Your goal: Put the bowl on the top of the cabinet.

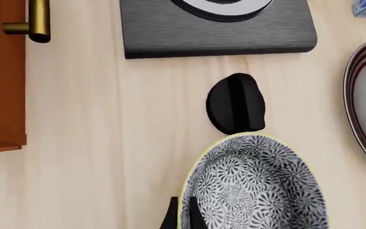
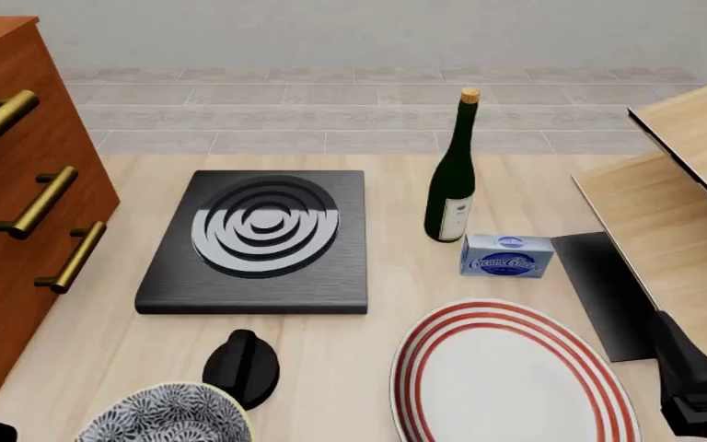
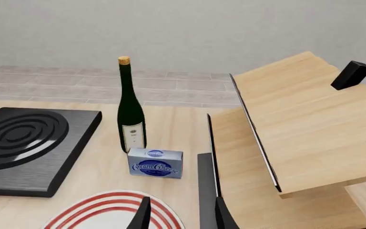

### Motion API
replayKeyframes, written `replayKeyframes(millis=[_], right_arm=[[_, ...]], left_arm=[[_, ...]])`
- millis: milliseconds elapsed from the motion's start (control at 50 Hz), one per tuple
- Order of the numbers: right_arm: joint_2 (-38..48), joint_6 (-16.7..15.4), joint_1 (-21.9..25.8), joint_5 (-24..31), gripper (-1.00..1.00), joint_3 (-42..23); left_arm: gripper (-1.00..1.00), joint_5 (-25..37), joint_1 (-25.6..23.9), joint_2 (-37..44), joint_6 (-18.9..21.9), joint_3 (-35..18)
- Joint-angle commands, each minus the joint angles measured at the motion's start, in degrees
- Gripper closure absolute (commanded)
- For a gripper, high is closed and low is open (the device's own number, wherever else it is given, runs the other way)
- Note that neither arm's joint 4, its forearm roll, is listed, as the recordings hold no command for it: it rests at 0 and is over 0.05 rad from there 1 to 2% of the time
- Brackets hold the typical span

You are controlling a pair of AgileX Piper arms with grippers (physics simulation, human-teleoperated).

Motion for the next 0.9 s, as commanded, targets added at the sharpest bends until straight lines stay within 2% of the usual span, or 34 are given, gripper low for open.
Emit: replayKeyframes(millis=[20, 220, 440, 540, 740, 900], right_arm=[[0.0, 0.0, 0.0, 0.0, -1.0, 0.0], [0.0, 0.0, 0.0, 0.0, -1.0, 0.0], [0.0, 0.0, 0.0, 0.0, -1.0, 0.0], [0.0, 0.0, 0.0, 0.0, -1.0, 0.0], [0.0, 0.0, 0.0, 0.0, -1.0, 0.0], [0.0, 0.0, 0.0, 0.0, -1.0, 0.0]], left_arm=[[1.0, 0.2, 1.2, 0.0, 0.8, -0.1], [1.0, 0.8, 1.5, 0.0, 1.4, -2.2], [1.0, 1.4, 1.5, 1.5, 1.7, -9.2], [1.0, 0.9, 1.6, 2.0, 0.9, -10.5], [1.0, 0.1, 1.6, 4.6, -1.3, -17.0], [1.0, -1.6, 1.4, 7.7, -1.3, -19.7]])
